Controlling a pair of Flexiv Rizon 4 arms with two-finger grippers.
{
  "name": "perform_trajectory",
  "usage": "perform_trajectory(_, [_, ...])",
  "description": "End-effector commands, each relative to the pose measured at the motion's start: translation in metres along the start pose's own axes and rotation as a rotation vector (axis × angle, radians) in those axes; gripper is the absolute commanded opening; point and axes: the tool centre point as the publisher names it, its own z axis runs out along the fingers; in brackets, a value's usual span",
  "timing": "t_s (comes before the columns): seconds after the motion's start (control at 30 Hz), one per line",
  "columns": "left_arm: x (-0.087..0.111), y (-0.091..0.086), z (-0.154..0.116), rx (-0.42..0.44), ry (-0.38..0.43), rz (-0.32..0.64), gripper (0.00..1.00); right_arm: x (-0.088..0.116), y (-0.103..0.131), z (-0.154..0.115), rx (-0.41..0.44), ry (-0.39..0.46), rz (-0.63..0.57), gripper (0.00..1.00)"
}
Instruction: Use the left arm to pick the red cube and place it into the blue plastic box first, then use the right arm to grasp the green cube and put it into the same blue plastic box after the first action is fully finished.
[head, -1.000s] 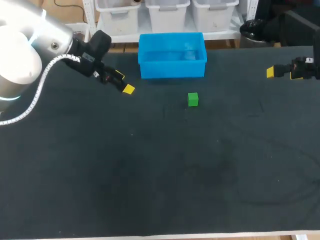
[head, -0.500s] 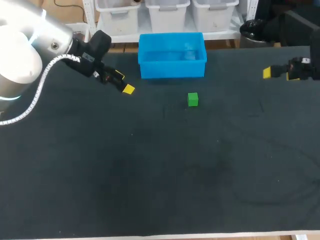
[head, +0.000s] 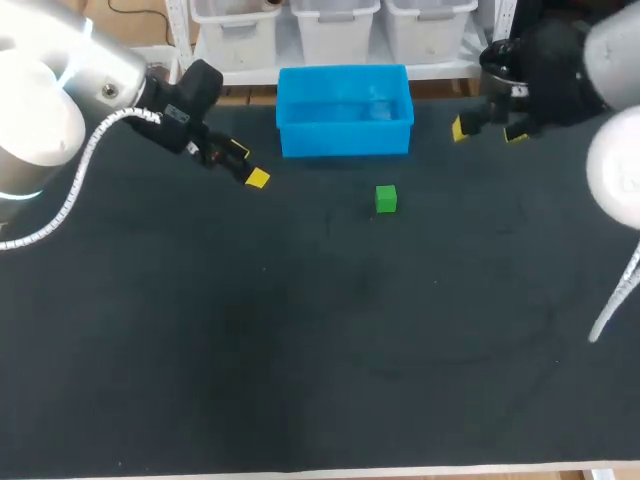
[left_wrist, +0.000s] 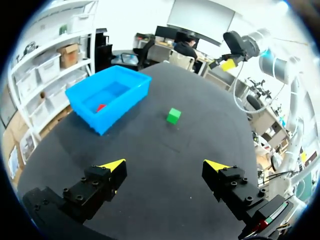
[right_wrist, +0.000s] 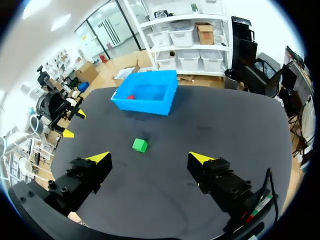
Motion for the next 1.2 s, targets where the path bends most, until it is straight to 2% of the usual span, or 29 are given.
perform_trajectory(0.03, [0.001, 0.001, 0.000, 0.002, -0.003, 0.003, 1.00, -0.017, 0.004, 0.009, 0.035, 0.066, -0.022, 1.00])
perform_trajectory(0.37, [0.001, 0.001, 0.000, 0.002, -0.003, 0.003, 1.00, -0.037, 0.010, 0.015, 0.063, 0.203, -0.056, 1.00])
perform_trajectory(0.77, [0.001, 0.001, 0.000, 0.002, -0.003, 0.003, 1.00, -0.042, 0.021, 0.023, 0.134, 0.363, -0.015, 1.00])
perform_trajectory(0.9, [0.001, 0.001, 0.000, 0.002, -0.003, 0.003, 1.00, -0.041, 0.024, 0.028, 0.176, 0.426, -0.042, 1.00])
perform_trajectory(1.03, [0.001, 0.001, 0.000, 0.002, -0.003, 0.003, 1.00, -0.042, 0.028, 0.033, 0.197, 0.467, -0.048, 1.00])
perform_trajectory(1.2, [0.001, 0.001, 0.000, 0.002, -0.003, 0.003, 1.00, -0.044, 0.034, 0.040, 0.206, 0.478, -0.028, 1.00])
